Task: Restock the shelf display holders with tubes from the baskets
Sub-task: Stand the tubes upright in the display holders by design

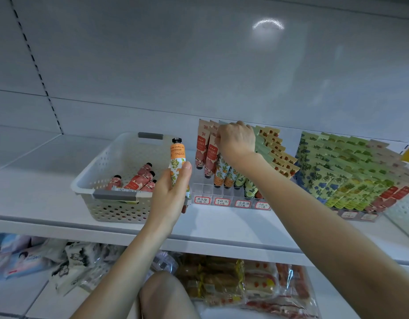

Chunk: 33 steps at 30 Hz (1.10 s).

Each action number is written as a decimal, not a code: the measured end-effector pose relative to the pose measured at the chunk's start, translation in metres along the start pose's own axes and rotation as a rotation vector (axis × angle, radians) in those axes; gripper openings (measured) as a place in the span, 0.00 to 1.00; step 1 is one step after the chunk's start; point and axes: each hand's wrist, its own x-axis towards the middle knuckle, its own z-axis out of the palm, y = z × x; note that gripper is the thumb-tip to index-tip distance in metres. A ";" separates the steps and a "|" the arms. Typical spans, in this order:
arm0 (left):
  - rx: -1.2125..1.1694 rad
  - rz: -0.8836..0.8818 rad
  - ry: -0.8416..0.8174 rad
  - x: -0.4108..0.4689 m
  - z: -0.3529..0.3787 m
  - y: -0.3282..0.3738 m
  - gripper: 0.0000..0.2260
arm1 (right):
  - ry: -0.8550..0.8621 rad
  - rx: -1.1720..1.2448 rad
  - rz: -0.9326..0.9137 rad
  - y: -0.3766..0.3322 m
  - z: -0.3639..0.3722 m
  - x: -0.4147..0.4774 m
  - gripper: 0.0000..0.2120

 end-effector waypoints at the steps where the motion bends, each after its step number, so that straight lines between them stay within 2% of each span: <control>1: 0.002 -0.002 0.002 0.000 0.000 0.000 0.11 | -0.006 -0.005 0.005 -0.001 0.000 0.001 0.11; 8: -0.007 -0.003 -0.003 0.000 0.000 0.000 0.11 | -0.028 -0.031 0.017 -0.004 -0.001 0.003 0.09; 16: -0.026 -0.053 -0.002 0.000 -0.002 0.003 0.11 | -0.008 0.082 0.001 0.005 -0.001 0.000 0.10; 30: -0.046 -0.112 -0.043 0.001 -0.002 0.009 0.05 | 0.037 0.104 -0.047 0.013 -0.003 0.002 0.16; 33: 0.012 -0.092 -0.075 0.000 -0.003 0.009 0.05 | 0.094 0.279 -0.062 0.013 -0.006 0.001 0.15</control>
